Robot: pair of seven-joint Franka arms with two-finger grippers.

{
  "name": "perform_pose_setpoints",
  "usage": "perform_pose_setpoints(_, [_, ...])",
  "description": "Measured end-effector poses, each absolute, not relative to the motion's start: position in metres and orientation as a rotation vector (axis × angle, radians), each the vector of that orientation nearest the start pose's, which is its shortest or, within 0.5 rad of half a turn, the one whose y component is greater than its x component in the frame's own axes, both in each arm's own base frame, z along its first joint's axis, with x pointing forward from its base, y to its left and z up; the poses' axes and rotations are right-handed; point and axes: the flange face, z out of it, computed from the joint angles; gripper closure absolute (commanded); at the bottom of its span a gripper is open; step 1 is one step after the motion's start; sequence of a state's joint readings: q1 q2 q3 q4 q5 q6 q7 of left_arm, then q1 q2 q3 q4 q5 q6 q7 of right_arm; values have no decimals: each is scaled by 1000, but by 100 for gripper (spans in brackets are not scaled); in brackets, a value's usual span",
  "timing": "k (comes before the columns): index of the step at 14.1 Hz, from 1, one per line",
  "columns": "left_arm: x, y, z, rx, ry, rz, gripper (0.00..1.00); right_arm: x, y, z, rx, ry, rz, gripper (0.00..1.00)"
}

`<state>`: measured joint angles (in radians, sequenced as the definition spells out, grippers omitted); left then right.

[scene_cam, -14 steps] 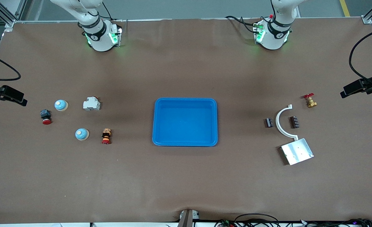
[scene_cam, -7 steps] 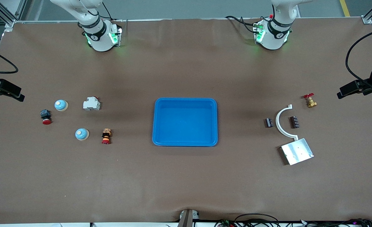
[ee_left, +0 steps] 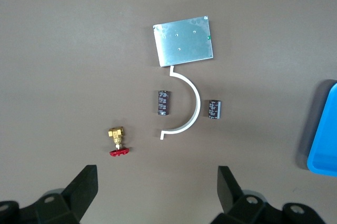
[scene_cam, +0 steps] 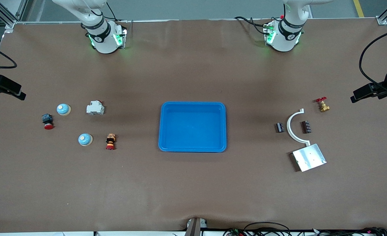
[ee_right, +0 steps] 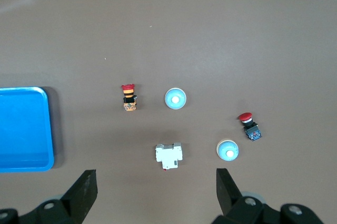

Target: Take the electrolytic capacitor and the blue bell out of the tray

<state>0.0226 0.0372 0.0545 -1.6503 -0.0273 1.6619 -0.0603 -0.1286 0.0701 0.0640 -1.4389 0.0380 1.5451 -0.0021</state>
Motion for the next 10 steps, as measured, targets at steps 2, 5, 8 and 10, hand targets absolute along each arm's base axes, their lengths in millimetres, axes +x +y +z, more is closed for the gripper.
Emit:
perform_pose_setpoints(2, [569, 41, 574, -3159, -222, 40, 0, 571, -34, 648, -3098, 96, -65, 0])
perform_pose_setpoints(5, [569, 41, 574, -3159, -223, 40, 0, 570, -35, 649, -3098, 96, -67, 0])
perform_pose_setpoints(8, [569, 41, 575, -3159, -223, 37, 0, 566, -35, 655, -3099, 98, -77, 0])
perform_pose_setpoints(10, [570, 41, 580, -3159, -223, 21, 0, 560, -35, 664, -3101, 100, -97, 0])
